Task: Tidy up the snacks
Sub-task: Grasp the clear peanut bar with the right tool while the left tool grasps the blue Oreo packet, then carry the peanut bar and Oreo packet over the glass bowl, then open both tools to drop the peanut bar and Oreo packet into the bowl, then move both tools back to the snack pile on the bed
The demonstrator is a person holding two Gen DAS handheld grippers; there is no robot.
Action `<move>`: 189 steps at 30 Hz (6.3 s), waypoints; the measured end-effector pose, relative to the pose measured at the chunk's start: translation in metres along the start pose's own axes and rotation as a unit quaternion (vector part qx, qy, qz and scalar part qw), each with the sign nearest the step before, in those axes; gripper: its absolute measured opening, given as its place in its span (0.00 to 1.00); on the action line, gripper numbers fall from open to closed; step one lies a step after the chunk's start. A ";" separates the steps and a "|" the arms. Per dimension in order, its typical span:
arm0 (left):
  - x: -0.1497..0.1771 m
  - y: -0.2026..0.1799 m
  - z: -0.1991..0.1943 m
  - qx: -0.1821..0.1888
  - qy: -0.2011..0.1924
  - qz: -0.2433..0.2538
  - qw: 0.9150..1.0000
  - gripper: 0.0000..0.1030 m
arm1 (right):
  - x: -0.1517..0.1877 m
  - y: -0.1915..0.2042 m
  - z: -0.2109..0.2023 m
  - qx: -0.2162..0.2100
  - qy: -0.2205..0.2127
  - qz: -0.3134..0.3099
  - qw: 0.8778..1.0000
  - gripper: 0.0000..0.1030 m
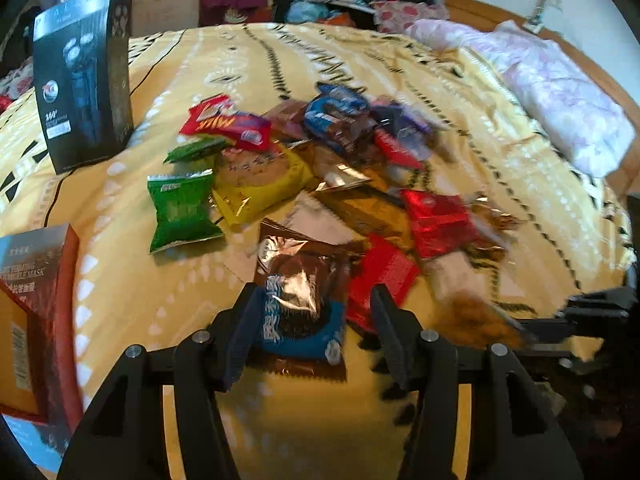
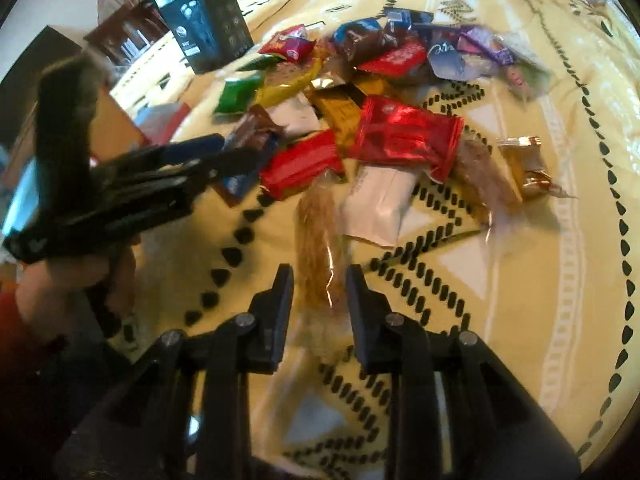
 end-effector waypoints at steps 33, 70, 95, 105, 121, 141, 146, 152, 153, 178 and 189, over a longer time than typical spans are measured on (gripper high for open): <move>0.006 0.001 -0.023 -0.065 -0.013 0.011 0.998 0.44 | 0.002 0.001 -0.007 0.047 -0.065 0.011 0.997 0.33; 0.016 0.130 -0.303 -0.234 -0.182 -0.117 0.948 0.44 | -0.120 0.193 -0.130 -0.005 -0.224 -0.118 0.967 0.33; 0.086 0.262 -0.379 -0.291 -0.185 -0.230 0.910 0.44 | -0.161 0.384 -0.101 -0.114 -0.174 -0.258 0.943 0.33; 0.113 0.301 -0.383 -0.292 -0.172 -0.275 0.900 0.44 | -0.164 0.421 -0.068 -0.126 -0.125 -0.280 0.944 0.33; 0.146 0.350 -0.379 -0.282 -0.150 -0.330 0.888 0.44 | -0.162 0.463 -0.028 -0.130 -0.070 -0.298 0.943 0.33; 0.142 0.360 -0.361 -0.281 -0.124 -0.336 0.890 0.67 | -0.160 0.470 -0.017 -0.127 -0.059 -0.293 0.946 0.70; 0.142 0.361 -0.360 -0.282 -0.119 -0.338 0.890 0.67 | -0.159 0.469 -0.019 -0.125 -0.068 -0.293 0.946 0.82; 0.140 0.359 -0.361 -0.288 -0.121 -0.336 0.889 0.75 | -0.159 0.467 -0.020 -0.125 -0.070 -0.291 0.946 0.82; 0.139 0.358 -0.360 -0.289 -0.120 -0.335 0.889 0.75 | -0.160 0.466 -0.020 -0.125 -0.070 -0.290 0.946 0.82; 0.032 0.112 -0.363 -0.178 -0.270 -0.048 0.945 0.75 | -0.024 0.098 -0.075 0.063 -0.178 0.026 0.982 0.79; 0.023 0.010 -0.222 -0.080 -0.120 0.055 0.988 0.75 | -0.029 -0.008 0.023 0.086 -0.069 0.121 0.986 0.77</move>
Point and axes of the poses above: each gripper's, at about its wrist camera, not at the fingertips, and z roughly the way its jaws point, y to its left, x to its underside, the point moved 2 cm from there along z, roughly the way its jaws point, and after that the axes turned 8 degrees about y, right-handed, at the moved point
